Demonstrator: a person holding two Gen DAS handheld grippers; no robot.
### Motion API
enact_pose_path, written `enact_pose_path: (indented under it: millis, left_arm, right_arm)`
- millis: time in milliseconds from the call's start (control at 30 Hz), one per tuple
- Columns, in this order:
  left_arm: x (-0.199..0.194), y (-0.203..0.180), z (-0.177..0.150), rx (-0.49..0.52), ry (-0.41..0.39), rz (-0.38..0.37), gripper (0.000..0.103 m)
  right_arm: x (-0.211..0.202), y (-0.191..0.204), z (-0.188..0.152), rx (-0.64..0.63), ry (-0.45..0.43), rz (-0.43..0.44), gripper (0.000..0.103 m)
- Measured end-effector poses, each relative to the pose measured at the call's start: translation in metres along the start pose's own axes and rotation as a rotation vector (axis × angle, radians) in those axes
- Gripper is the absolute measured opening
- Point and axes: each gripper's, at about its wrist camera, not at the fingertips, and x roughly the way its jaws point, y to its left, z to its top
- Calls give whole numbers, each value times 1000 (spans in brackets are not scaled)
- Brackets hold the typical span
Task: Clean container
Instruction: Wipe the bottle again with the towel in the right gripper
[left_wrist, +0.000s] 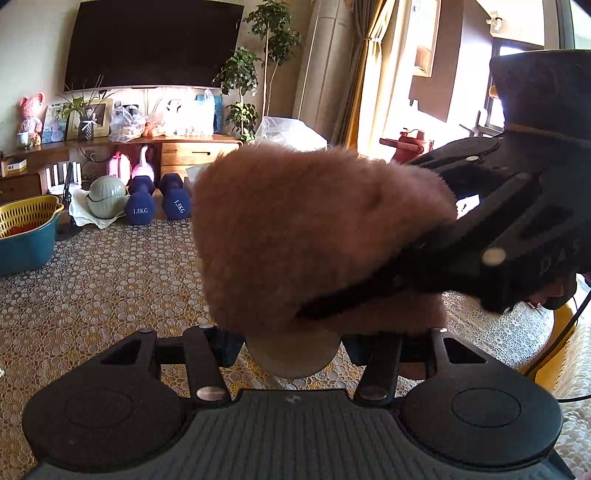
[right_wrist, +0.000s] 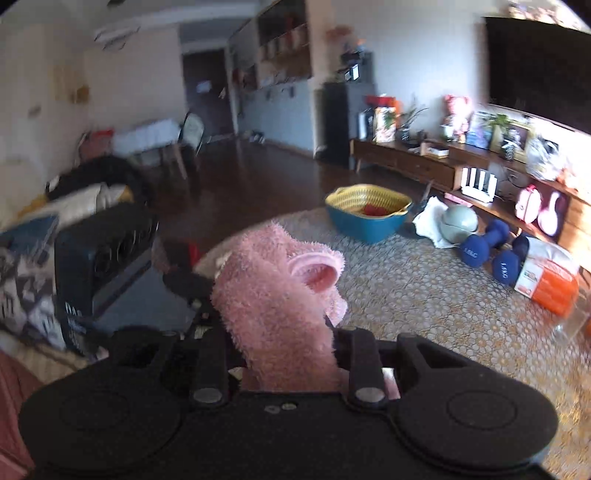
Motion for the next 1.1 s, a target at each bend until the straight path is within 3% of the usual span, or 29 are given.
enact_pose_path:
  millis: [133,500,1100]
  left_arm:
    - [1,1,2,-10,-2,6,52]
    - [6,9,8,-44,-7,-1,52]
    - [13,16,15,-62,-4,9,53]
  right_arm:
    - [15,-8,-2,41,23,7,28]
    - [21,-83,-25,411,-99,88,28]
    - [40,-137,-102,724,-80,23,28]
